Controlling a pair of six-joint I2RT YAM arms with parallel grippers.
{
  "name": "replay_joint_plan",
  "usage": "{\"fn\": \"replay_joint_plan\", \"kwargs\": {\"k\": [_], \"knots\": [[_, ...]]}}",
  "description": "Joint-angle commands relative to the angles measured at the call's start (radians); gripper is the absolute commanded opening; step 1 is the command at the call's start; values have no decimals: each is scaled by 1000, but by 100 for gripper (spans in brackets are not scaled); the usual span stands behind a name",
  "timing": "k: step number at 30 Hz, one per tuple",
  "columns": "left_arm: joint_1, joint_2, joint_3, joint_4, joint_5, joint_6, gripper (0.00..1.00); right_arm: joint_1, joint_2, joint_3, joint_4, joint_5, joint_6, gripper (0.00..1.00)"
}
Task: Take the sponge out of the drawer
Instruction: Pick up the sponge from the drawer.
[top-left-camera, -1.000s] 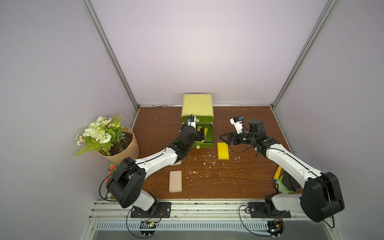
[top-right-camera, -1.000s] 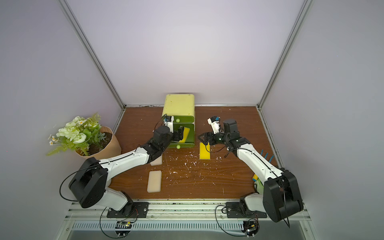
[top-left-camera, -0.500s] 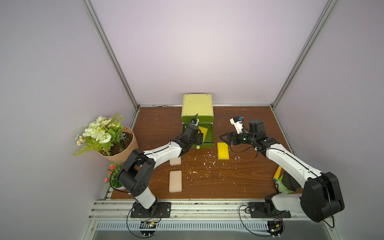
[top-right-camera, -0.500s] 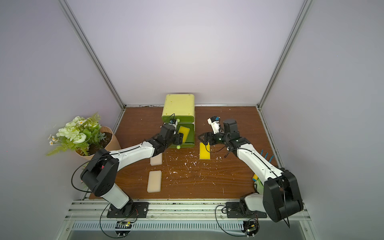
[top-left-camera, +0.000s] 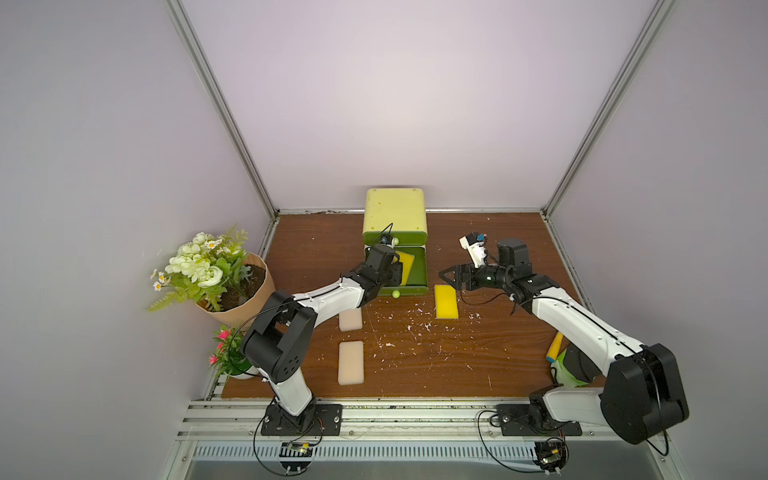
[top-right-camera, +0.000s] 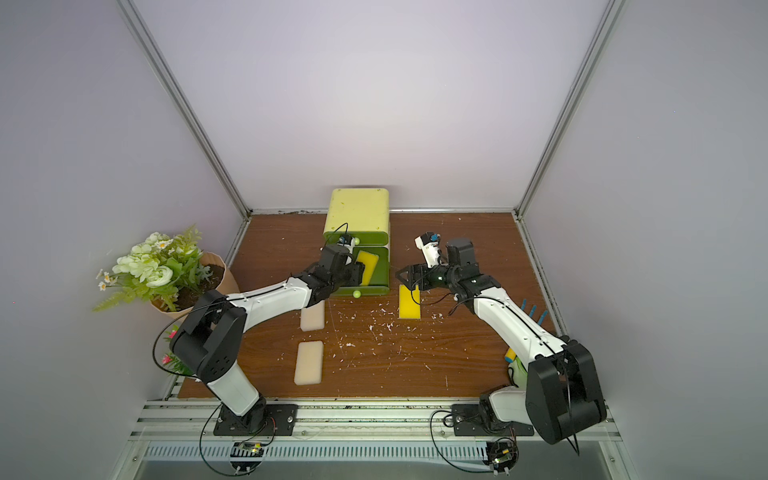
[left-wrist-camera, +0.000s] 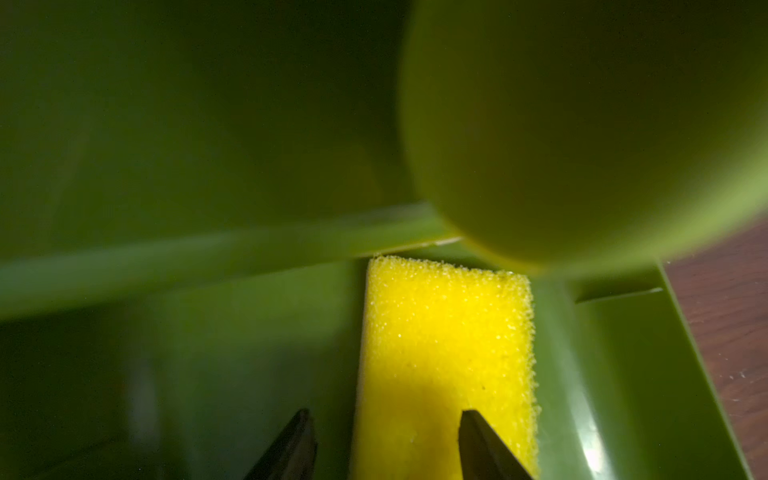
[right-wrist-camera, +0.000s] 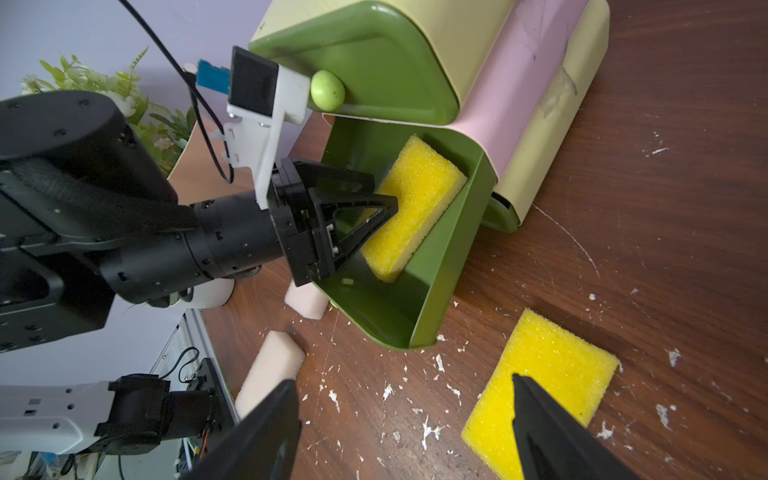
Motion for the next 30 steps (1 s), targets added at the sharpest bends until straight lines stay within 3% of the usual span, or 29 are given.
{"fn": "replay_joint_plan", "kwargs": {"k": [1, 18, 30], "knots": [[20, 37, 27, -47, 45, 0, 53, 6, -2, 1, 27, -22, 3, 83], [23, 64, 53, -66, 70, -3, 3, 6, -2, 1, 26, -22, 1, 83], [22, -50, -59, 129, 143, -58, 0, 5, -1, 1, 27, -22, 1, 83]]}}
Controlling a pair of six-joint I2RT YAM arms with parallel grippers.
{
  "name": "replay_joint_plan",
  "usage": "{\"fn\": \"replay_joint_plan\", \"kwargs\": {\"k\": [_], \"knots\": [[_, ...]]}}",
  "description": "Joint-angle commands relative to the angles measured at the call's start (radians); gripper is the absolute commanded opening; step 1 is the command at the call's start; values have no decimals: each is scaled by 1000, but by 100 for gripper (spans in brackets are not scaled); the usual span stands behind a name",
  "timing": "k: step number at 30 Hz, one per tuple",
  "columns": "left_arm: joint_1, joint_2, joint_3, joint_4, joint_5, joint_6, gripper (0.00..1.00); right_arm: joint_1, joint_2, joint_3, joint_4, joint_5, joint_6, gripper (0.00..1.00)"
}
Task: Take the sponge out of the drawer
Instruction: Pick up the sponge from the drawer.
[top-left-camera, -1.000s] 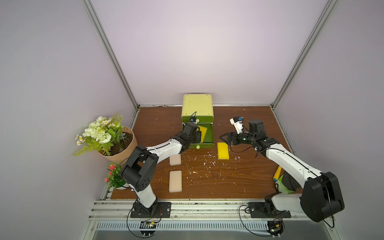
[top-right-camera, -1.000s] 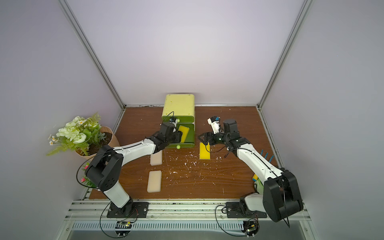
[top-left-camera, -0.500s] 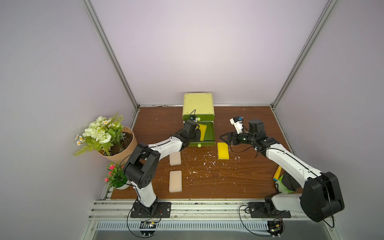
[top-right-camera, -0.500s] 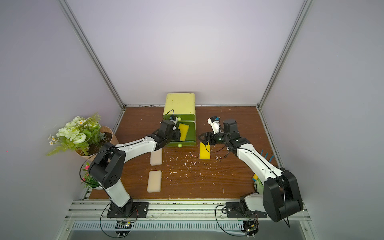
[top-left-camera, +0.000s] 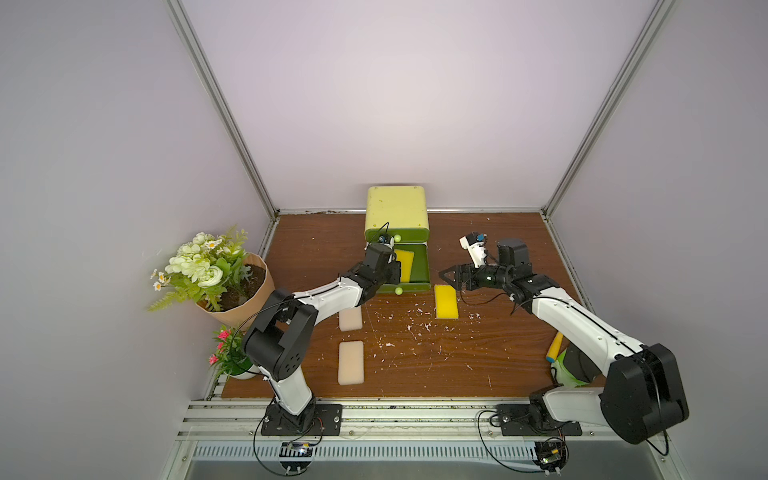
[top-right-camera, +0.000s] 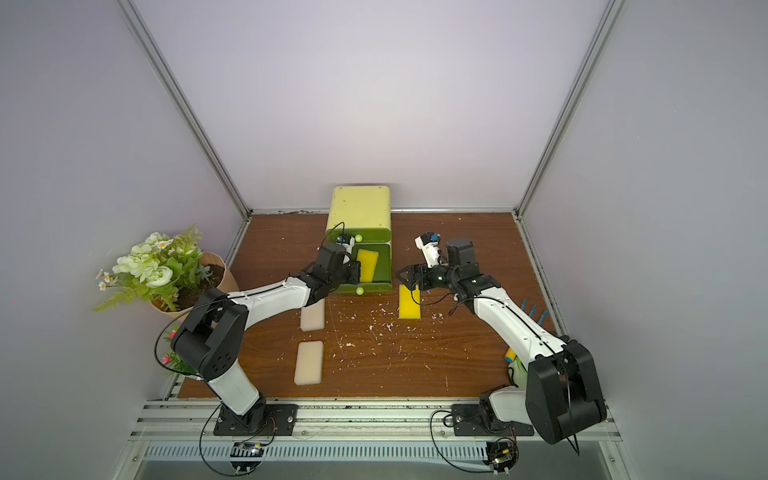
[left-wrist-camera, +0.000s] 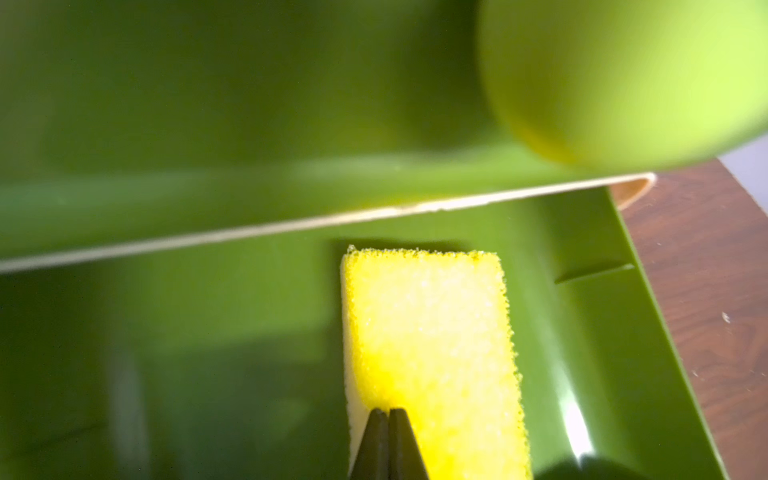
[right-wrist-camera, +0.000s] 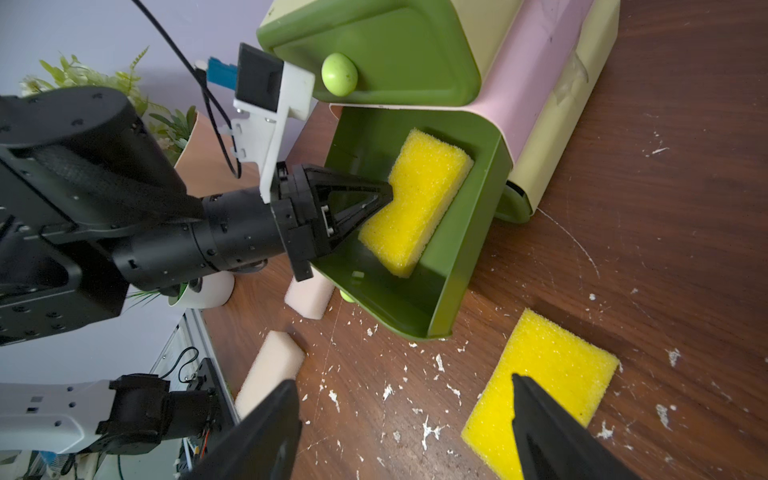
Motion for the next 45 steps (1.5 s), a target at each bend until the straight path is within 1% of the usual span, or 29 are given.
{"fn": "replay_joint_plan", "kwargs": {"k": [1, 6, 12, 21, 25, 28, 33, 36, 40, 42, 45], "knots": [[10, -52, -33, 79, 45, -30, 0, 5, -1, 1, 27, -21, 0, 83], [9, -115, -82, 144, 49, -47, 0, 5, -3, 1, 27, -22, 1, 83], [9, -201, -170, 257, 12, -70, 0, 6, -1, 1, 29, -22, 1, 83], [9, -304, -253, 358, 10, -100, 0, 5, -7, -4, 43, -43, 12, 83], [9, -358, -291, 412, 39, -123, 0, 5, -19, -12, 73, -70, 32, 82], [9, -385, -321, 476, 77, -166, 0, 5, -33, -22, 102, -73, 58, 80], [9, -388, -350, 567, 148, -240, 0, 12, -76, -63, 188, -68, 127, 78], [9, -380, -353, 584, 166, -269, 0, 24, -122, -118, 273, -47, 182, 78], [10, -385, -359, 582, 158, -284, 0, 51, -195, -186, 383, 6, 262, 76], [9, -390, -365, 586, 151, -298, 0, 75, -230, -218, 432, 63, 302, 74], [8, -394, -376, 596, 148, -311, 0, 142, -272, -289, 559, 170, 358, 72]]}}
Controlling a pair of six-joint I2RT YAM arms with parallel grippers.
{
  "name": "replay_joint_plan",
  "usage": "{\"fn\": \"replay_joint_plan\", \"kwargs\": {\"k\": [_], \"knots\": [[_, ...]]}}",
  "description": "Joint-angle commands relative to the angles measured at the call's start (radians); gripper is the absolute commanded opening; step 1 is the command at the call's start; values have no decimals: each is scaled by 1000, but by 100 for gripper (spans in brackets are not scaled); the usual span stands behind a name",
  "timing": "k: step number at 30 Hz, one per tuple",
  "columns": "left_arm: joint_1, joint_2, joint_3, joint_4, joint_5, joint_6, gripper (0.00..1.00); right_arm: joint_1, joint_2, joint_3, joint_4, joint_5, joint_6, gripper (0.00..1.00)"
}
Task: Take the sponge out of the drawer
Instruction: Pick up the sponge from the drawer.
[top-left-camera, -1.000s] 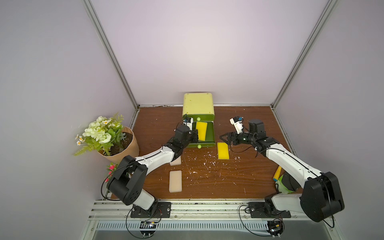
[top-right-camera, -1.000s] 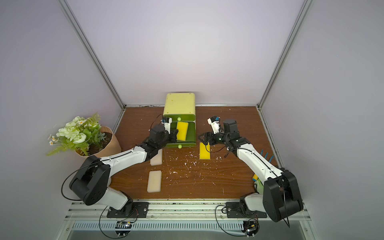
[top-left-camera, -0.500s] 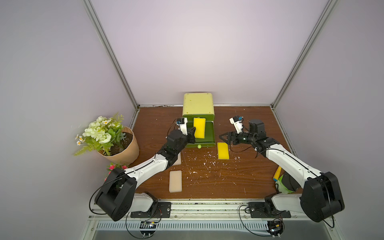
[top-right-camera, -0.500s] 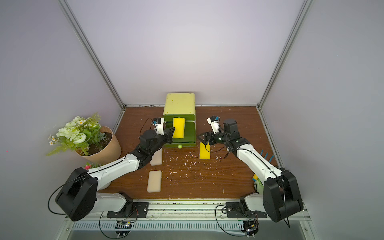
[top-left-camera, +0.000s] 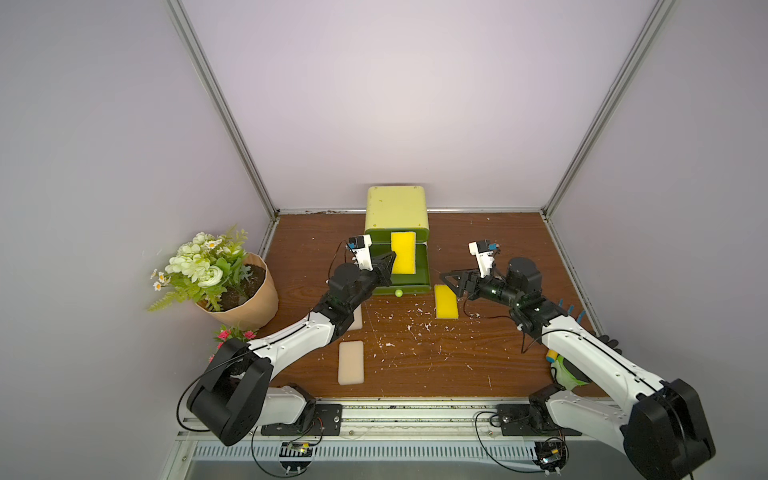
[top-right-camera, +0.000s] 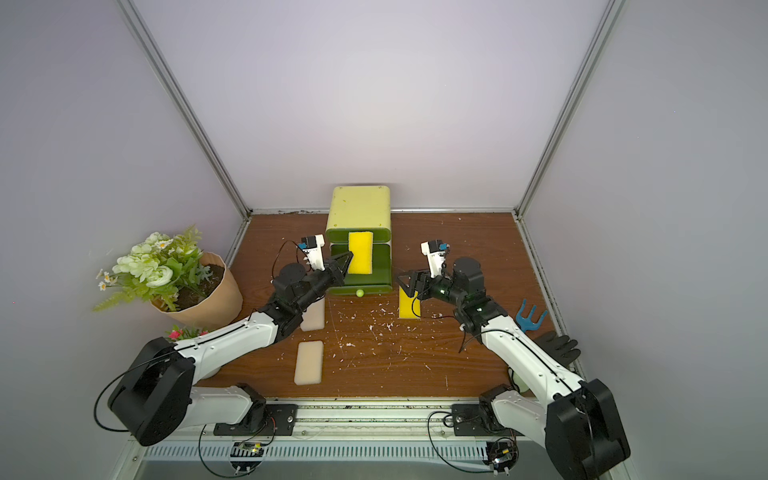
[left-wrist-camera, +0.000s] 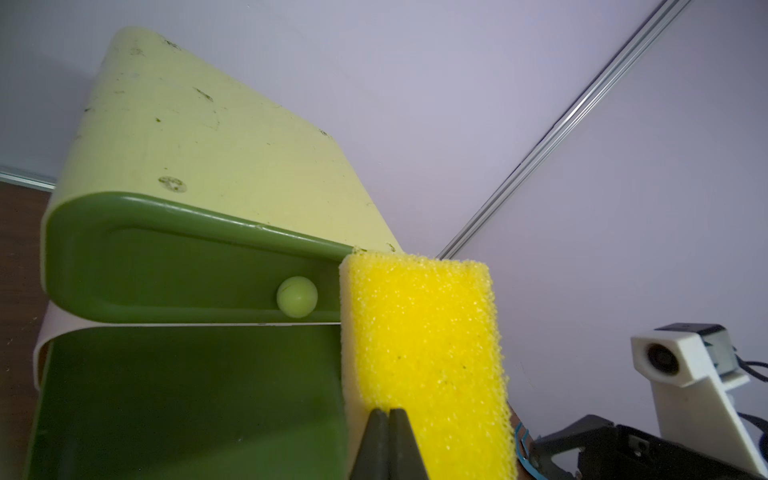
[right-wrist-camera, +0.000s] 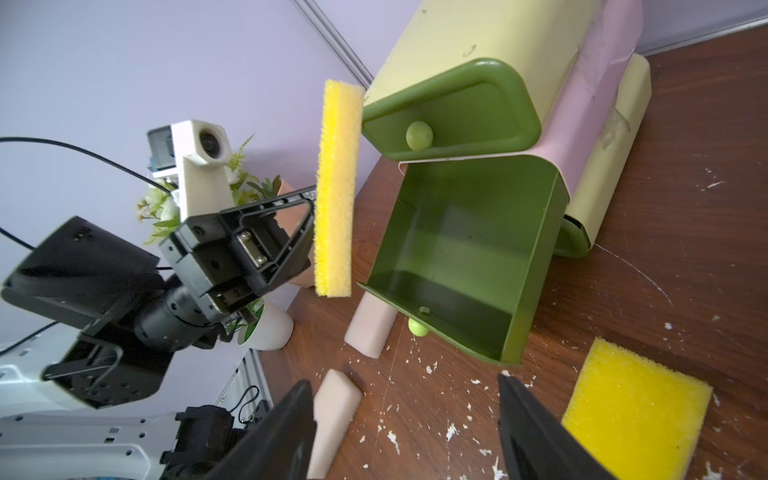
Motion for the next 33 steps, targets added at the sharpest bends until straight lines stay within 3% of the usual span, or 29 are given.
{"fn": "replay_joint_plan", "kwargs": {"k": [1, 12, 19, 33], "knots": [[8, -16, -14, 40, 12, -28, 0, 66, -48, -48, 208, 134, 99, 72], [-9, -23, -20, 44, 13, -34, 0, 212, -26, -175, 503, 360, 258, 63], [-18, -28, -20, 43, 12, -32, 1, 275, 80, -127, 533, 383, 286, 62], [-24, -38, -20, 37, 18, -23, 2, 343, 274, 7, 597, 382, 285, 51]]}}
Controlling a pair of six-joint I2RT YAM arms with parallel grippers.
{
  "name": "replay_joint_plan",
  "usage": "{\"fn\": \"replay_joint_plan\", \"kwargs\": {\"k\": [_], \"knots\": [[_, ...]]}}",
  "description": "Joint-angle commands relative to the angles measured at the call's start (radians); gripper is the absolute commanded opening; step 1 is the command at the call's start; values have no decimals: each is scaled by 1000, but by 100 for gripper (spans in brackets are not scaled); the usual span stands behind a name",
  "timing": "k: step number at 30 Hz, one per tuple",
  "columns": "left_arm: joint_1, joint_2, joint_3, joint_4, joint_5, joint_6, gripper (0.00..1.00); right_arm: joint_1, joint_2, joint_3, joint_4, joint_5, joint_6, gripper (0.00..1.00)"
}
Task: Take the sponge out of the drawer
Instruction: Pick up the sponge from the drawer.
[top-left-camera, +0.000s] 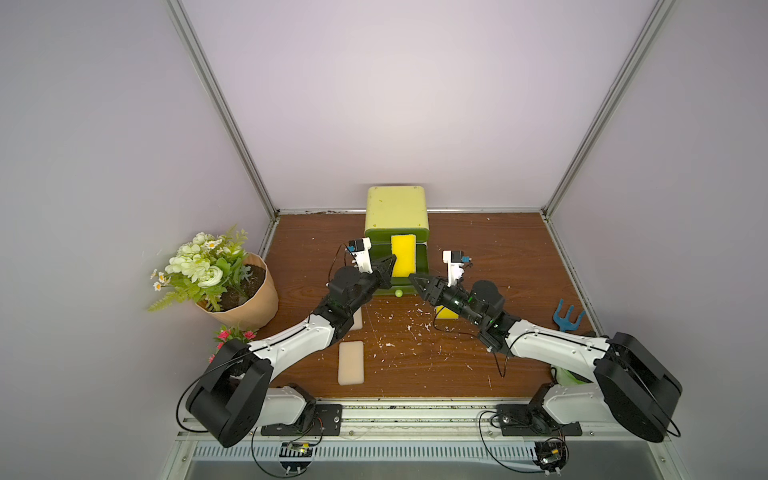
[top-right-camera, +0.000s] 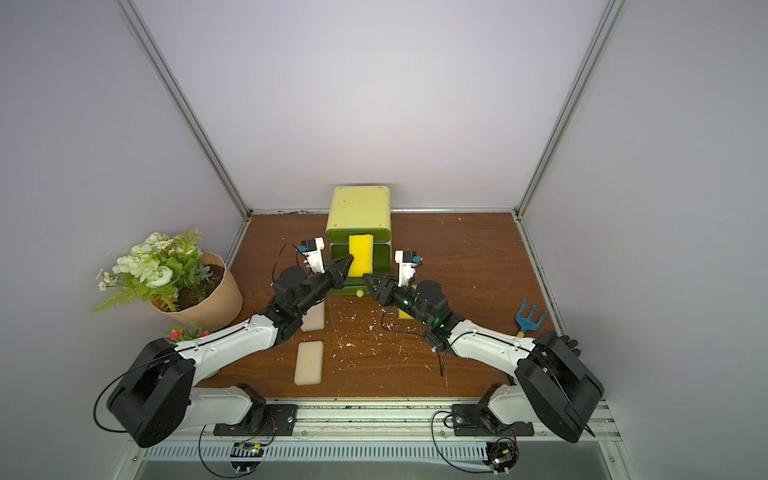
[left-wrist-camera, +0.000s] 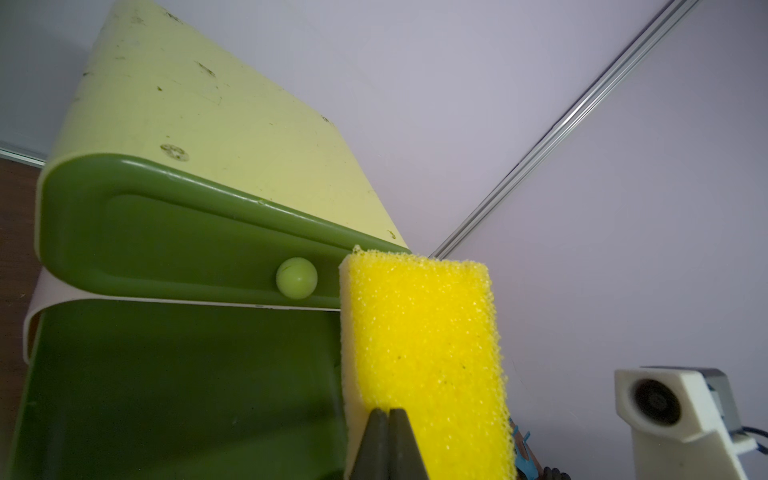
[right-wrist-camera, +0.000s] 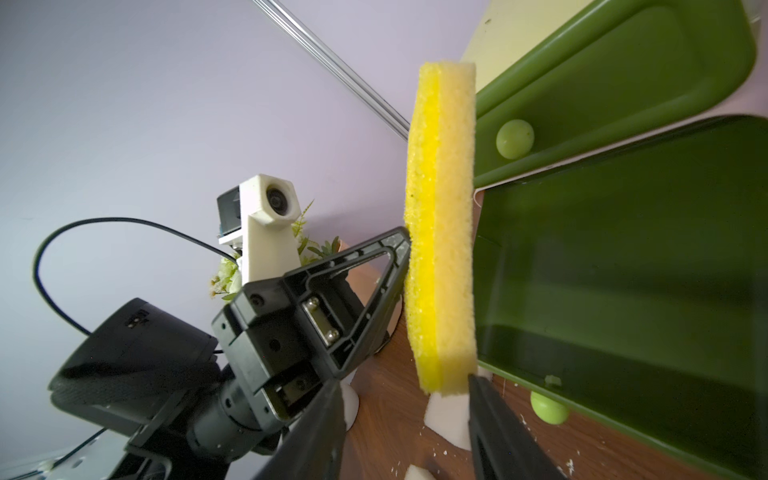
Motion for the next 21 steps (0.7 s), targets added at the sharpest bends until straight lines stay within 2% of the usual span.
{"fn": "replay_joint_plan", "kwargs": {"k": [1, 5, 21], "knots": [[-11, -28, -2, 25, 19, 7, 2, 7, 19, 60, 61, 18, -5, 50], [-11, -38, -6, 24, 19, 8, 2, 7, 46, 84, 56, 27, -11, 44], [-11, -53, -13, 19, 14, 19, 4, 7, 21, 69, 21, 94, -54, 45]]}}
